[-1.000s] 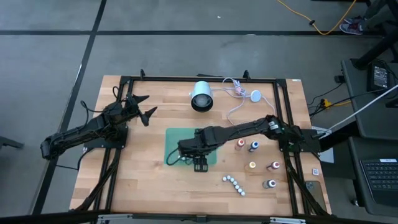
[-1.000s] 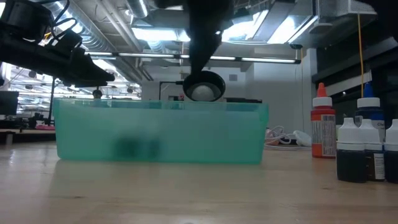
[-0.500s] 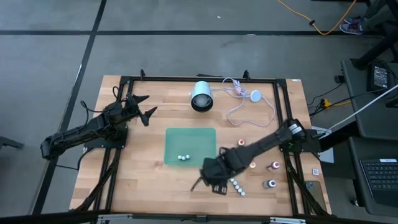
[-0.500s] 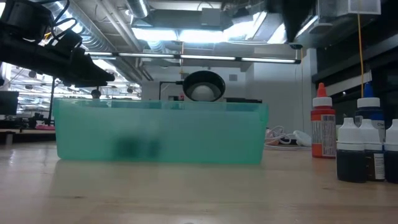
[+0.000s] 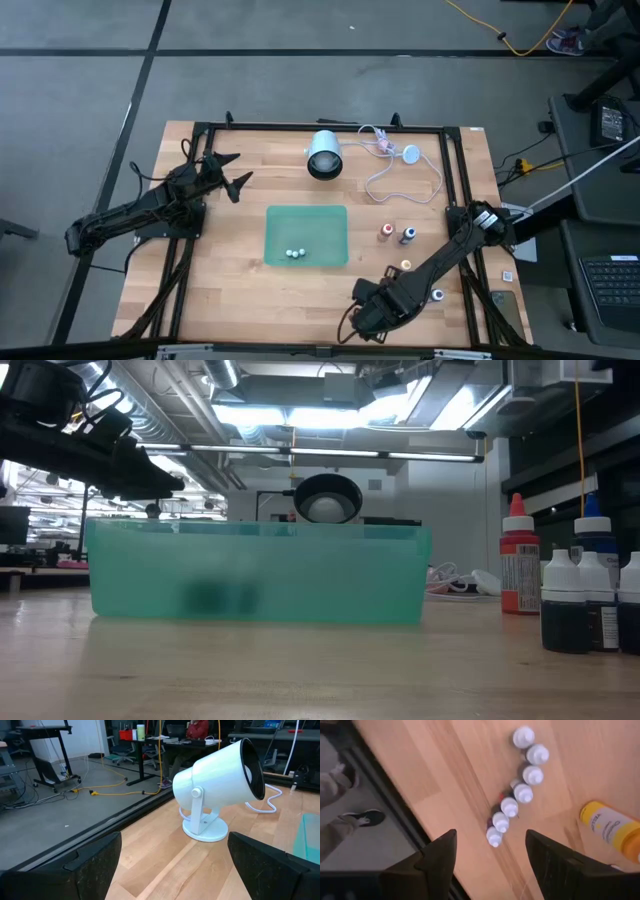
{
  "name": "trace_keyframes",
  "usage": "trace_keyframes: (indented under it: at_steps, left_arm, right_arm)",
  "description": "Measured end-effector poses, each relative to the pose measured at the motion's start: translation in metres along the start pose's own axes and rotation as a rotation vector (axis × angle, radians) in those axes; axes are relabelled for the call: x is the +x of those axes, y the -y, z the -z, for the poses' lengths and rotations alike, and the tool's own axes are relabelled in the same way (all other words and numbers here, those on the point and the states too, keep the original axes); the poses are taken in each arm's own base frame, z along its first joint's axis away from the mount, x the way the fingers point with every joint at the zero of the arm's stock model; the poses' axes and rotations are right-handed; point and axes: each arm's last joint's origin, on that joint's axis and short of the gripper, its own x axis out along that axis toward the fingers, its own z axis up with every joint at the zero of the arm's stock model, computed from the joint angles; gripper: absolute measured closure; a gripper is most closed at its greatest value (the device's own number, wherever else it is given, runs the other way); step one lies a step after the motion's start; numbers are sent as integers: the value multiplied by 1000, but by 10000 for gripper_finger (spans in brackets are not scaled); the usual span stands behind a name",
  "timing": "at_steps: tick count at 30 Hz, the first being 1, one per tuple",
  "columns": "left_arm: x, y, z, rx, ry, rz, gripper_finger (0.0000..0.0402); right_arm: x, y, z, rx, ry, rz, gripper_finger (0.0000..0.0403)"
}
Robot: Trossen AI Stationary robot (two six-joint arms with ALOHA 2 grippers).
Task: Pick & Place food coloring
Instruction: Put the small purple food coloring bottle into the bin
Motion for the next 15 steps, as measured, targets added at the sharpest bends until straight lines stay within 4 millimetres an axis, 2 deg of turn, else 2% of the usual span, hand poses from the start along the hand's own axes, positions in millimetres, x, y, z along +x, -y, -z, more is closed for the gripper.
trace_keyframes:
  at_steps: [9,15]
  left_arm:
    - [0,0,0,0,0,0,41]
    - [0,0,0,0,0,0,41]
  right_arm:
    - [34,0,25,64,-62,42,175]
    - [51,-2,30,77,-48,4,174]
